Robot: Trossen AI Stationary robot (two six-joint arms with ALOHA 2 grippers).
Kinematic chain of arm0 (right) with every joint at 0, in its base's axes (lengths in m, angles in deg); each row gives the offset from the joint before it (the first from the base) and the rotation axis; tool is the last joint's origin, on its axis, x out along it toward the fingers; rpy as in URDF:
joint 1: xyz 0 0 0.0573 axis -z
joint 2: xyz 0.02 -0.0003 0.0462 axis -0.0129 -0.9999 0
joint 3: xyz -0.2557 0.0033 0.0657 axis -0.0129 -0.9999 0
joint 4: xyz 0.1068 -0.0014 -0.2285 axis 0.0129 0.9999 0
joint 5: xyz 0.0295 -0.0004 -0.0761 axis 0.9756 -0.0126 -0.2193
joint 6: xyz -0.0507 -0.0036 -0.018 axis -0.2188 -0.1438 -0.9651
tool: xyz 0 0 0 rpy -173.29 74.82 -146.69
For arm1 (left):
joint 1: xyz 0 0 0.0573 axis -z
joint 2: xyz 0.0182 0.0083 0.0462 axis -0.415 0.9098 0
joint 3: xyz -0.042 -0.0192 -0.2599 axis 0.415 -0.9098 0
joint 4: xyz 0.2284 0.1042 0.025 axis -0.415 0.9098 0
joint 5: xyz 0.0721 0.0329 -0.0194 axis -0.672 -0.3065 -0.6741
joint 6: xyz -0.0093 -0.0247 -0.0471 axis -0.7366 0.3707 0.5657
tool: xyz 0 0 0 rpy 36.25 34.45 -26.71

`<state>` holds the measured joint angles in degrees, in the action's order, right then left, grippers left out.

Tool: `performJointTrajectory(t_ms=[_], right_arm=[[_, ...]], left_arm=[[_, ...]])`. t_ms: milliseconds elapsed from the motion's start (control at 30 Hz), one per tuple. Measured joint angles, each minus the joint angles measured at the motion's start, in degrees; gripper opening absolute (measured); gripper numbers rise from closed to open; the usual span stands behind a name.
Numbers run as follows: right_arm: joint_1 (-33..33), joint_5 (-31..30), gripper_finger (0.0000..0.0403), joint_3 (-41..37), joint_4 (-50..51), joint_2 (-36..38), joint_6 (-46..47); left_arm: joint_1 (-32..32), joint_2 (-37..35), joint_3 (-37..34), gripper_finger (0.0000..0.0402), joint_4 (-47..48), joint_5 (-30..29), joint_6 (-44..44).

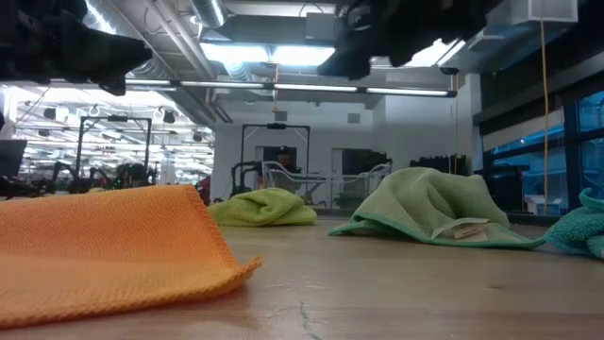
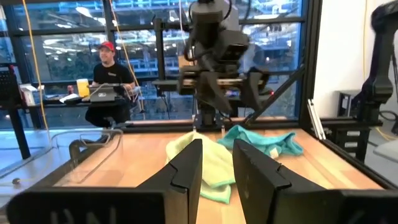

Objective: Fold microfiber towels
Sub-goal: Fold the orange microfiber towel

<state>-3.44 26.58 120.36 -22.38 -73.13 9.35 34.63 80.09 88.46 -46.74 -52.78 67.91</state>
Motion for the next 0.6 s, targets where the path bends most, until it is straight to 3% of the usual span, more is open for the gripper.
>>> performJointTrajectory(t_ms=[233,433,600], right_arm=[[-4.8,-0.1,0.0281,3.8,-1.8,-11.2,-0.3],[-8.1,-0.5,0.0281,7.9,-4.6,-17.8,-8.4],[-8.4,-1.1,0.0280,15.6,-4.6,-20.3,-6.3]], left_arm=[[0.0,0.0,0.0,0.0082,4.2,0.0,6.2],[0.0,0.0,0.0,0.0082,3.9,-0.1,1.0],[0.0,0.0,0.0,0.0082,3.8,-2.2,-1.2]])
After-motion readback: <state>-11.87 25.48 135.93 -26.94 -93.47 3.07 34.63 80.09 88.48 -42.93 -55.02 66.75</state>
